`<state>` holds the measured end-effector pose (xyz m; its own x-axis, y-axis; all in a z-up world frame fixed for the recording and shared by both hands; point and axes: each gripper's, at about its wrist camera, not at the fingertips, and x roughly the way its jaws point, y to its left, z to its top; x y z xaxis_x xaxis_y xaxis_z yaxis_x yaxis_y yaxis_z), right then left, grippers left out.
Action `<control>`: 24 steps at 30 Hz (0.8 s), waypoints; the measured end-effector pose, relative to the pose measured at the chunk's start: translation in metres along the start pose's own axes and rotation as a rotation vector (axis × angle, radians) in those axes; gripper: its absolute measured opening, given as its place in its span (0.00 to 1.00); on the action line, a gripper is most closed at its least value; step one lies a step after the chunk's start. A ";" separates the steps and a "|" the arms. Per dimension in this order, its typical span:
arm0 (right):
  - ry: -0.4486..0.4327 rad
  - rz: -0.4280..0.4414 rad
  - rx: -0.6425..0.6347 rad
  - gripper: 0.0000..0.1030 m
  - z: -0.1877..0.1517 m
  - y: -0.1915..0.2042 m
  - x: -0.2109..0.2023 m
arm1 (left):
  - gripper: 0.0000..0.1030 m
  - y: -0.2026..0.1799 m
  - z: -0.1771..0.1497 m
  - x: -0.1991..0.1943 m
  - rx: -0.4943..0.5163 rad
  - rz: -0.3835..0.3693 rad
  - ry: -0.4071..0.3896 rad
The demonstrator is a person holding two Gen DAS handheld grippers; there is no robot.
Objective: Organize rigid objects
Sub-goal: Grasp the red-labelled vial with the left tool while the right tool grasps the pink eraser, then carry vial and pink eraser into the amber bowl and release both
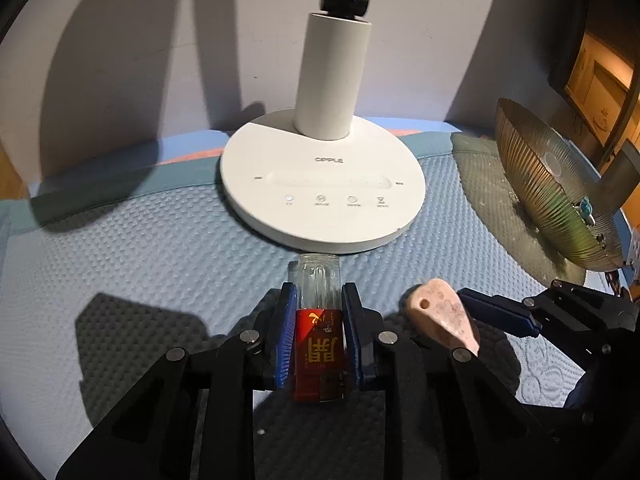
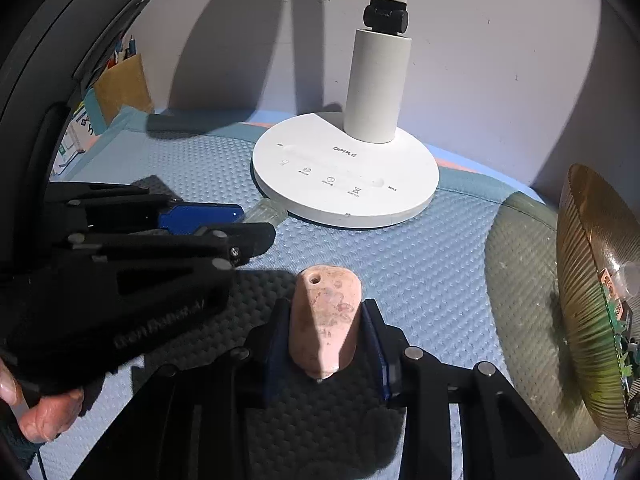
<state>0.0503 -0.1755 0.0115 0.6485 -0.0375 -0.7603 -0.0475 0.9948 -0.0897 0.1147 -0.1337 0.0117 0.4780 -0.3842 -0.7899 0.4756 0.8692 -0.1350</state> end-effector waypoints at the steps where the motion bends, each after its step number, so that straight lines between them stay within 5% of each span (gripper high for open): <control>1: -0.001 0.009 -0.001 0.34 -0.003 0.000 -0.003 | 0.19 0.000 -0.003 -0.004 0.004 0.004 -0.002; 6: -0.003 0.092 0.037 0.34 -0.027 0.001 -0.031 | 0.19 -0.002 -0.029 -0.035 0.017 -0.016 -0.008; 16: 0.031 0.081 0.088 0.34 -0.110 -0.005 -0.093 | 0.19 -0.022 -0.105 -0.093 0.046 -0.035 -0.018; 24: 0.042 0.048 0.086 0.34 -0.131 0.000 -0.107 | 0.23 -0.028 -0.129 -0.091 0.018 -0.048 0.029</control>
<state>-0.1188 -0.1836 0.0086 0.6149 0.0079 -0.7886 -0.0109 0.9999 0.0015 -0.0370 -0.0827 0.0103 0.4332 -0.4158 -0.7996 0.5109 0.8442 -0.1622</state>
